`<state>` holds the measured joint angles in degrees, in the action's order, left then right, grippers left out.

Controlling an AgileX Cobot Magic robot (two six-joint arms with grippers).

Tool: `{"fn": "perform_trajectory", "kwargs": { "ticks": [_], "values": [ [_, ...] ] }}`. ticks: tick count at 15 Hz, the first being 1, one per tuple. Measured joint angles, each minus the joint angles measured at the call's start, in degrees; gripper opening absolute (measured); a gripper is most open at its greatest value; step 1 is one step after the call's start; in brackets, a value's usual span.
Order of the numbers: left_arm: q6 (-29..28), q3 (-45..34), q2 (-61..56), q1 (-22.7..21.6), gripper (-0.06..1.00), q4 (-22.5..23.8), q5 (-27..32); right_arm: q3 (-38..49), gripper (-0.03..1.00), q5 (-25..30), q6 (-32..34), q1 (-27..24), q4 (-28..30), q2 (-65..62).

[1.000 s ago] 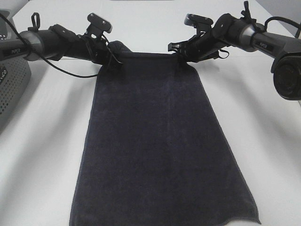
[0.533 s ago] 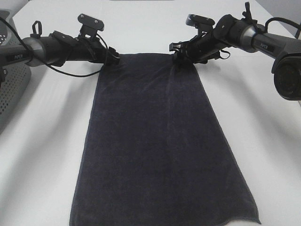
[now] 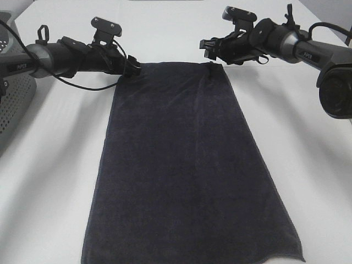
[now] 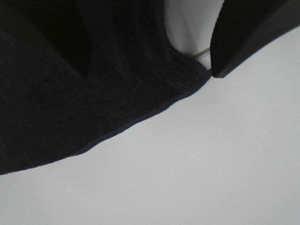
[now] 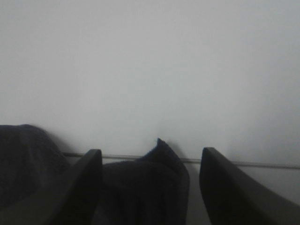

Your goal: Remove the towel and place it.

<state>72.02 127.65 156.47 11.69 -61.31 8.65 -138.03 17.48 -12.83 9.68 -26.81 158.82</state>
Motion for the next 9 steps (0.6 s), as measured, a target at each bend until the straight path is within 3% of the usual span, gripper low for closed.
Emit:
{"fn": "perform_trajectory", "kwargs": {
  "ticks": [6, 9],
  "values": [
    [0.0, 0.0, 0.0, 0.0, 0.68, -0.17, 3.27, 0.0, 0.58, -2.98, -2.75, 0.0, 0.17, 2.81],
    [0.0, 0.0, 0.0, 0.0, 0.68, -0.17, 4.18, 0.0, 0.49, -4.35, -2.98, 0.0, 0.17, 3.72]
  ]
}}
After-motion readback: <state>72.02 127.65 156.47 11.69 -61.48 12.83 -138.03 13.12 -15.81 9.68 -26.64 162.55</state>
